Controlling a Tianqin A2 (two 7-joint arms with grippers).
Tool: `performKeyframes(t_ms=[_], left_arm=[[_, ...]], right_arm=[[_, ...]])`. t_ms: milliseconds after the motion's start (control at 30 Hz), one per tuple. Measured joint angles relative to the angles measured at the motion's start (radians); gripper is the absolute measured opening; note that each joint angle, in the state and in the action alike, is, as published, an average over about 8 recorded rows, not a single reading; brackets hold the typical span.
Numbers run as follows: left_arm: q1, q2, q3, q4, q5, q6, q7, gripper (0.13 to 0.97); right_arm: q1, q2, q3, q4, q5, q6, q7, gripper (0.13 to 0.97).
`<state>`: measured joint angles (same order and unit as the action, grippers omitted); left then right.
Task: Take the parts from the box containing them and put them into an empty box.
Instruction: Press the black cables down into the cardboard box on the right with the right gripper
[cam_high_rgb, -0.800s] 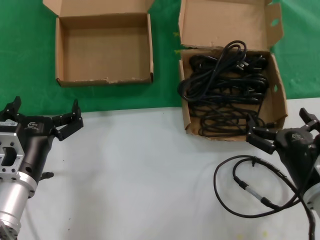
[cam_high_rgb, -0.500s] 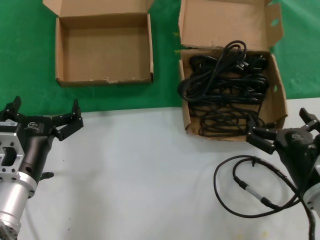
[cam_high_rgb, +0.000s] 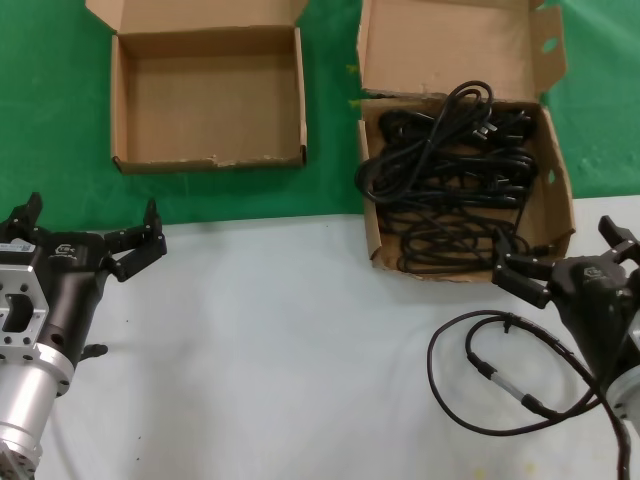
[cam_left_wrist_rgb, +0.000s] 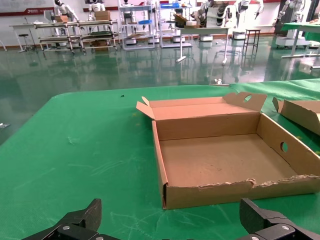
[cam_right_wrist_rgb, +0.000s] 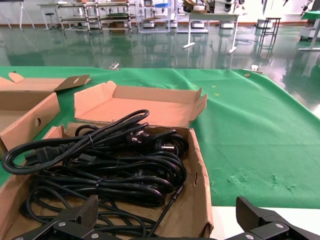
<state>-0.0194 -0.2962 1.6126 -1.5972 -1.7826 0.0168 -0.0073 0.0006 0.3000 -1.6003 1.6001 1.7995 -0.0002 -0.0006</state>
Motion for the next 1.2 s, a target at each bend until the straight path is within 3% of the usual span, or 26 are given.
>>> performKeyframes(t_ms=[700,867,1033,1200], left_arm=[[0.000,0.000,0.000,0.000,0.000,0.000,0.000,0.883],[0.000,0.000,0.000,0.000,0.000,0.000,0.000,0.798],[0.000,0.000,0.000,0.000,0.000,0.000,0.000,0.722],[0.000,0.000,0.000,0.000,0.000,0.000,0.000,0.596]], right_arm=[[-0.001,0.025,-0.014,0.009,0.007,0.012,0.002,0.966],[-0.002,0.084,-0.035,0.039,0.003,0.003,-0.007,0.966],[0.014,0.157,-0.036,0.077,-0.039,-0.075,-0.094,0.966],[0.066,0.226,-0.031,0.089,-0.077,-0.203,-0.278,0.966]])
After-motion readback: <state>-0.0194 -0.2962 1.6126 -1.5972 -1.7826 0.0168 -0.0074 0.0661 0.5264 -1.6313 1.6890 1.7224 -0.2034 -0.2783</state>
